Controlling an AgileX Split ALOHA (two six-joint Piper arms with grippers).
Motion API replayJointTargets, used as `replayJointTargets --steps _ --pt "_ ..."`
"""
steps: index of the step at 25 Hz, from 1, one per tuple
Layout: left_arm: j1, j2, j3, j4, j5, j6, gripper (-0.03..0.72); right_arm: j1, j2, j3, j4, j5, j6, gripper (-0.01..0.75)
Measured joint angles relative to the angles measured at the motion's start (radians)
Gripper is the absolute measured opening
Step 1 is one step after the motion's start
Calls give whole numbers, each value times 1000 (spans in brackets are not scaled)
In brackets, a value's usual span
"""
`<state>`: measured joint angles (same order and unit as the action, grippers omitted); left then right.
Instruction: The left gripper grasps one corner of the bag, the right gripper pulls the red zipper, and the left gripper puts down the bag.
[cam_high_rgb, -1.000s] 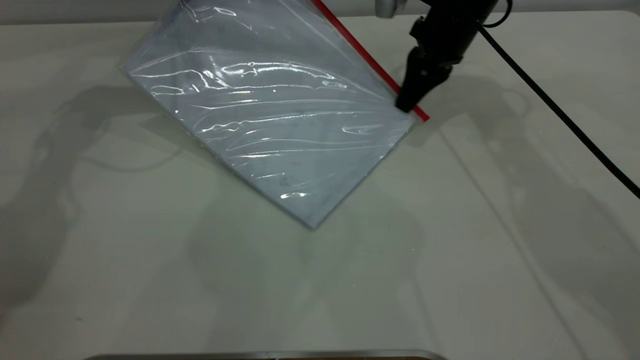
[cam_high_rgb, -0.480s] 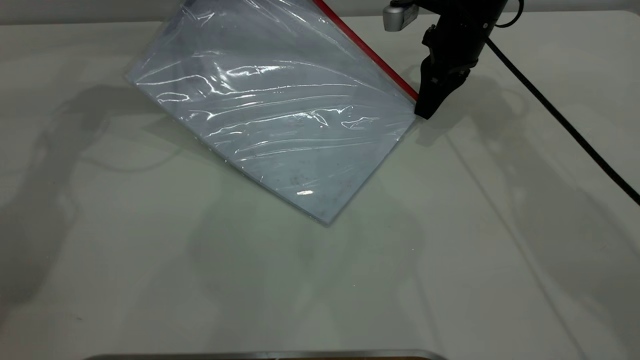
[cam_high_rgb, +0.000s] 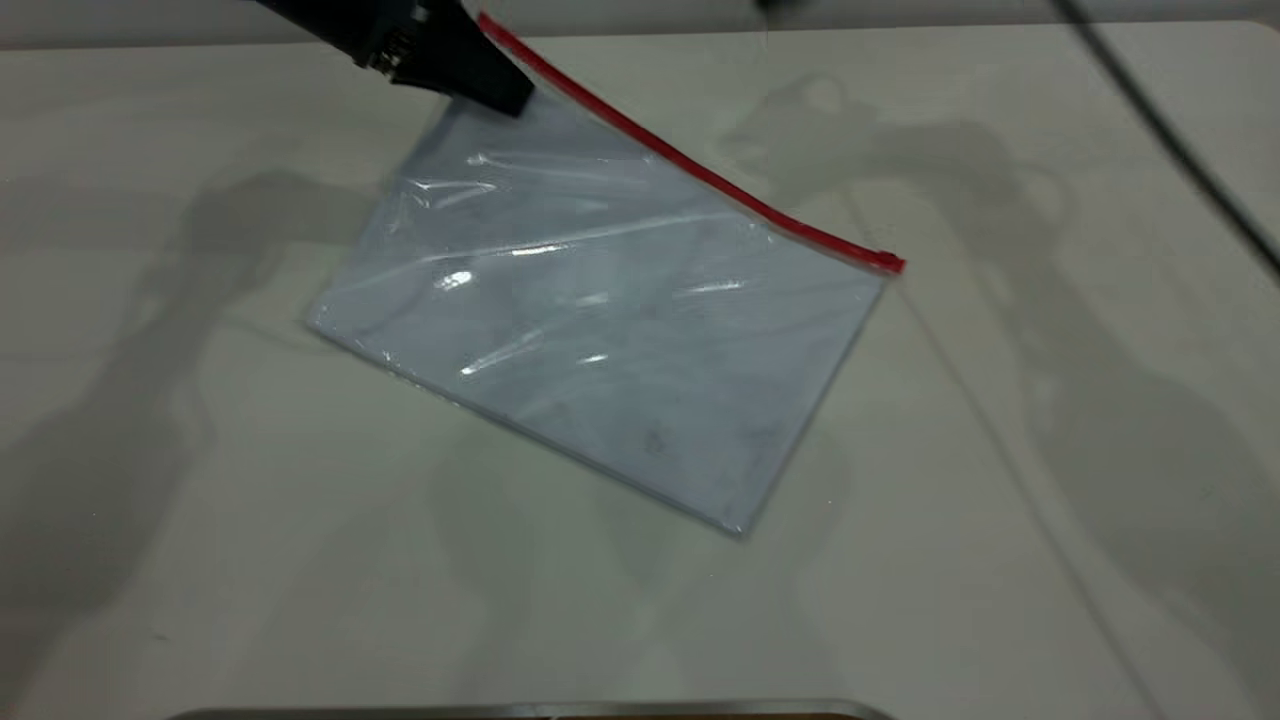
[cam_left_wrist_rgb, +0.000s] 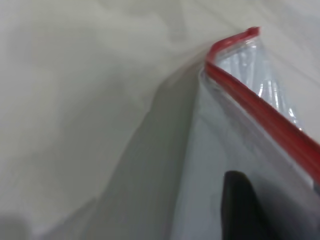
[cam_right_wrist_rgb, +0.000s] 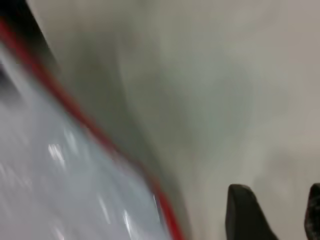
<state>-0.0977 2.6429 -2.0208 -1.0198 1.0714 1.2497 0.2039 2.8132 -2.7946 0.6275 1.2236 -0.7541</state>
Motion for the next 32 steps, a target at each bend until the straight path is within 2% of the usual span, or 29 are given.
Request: replayJointTargets --steps 2,4,8,12,15,19,27,32 --pt "-1 -14 -4 14 -5 -45 445 0 -33 -89 66 4 54 351" --pt "16 -40 -25 22 17 -94 458 0 -93 -116 97 11 118 355" --pt "81 -119 -94 16 94 -217 461 0 -204 -126 115 11 204 356" --pt "139 -188 -159 7 96 -374 461 -1 -276 -130 205 11 240 356" --pt "162 -260 -170 11 96 -486 461 -1 -341 -130 273 11 258 356" --pt "174 -422 -170 35 96 -535 461 -1 -435 -130 273 11 288 356" --pt "174 -805 -180 289 96 -620 461 -3 -614 -131 237 11 352 357" --pt "174 -974 -180 453 96 -749 461 -3 -734 -133 112 11 407 357"
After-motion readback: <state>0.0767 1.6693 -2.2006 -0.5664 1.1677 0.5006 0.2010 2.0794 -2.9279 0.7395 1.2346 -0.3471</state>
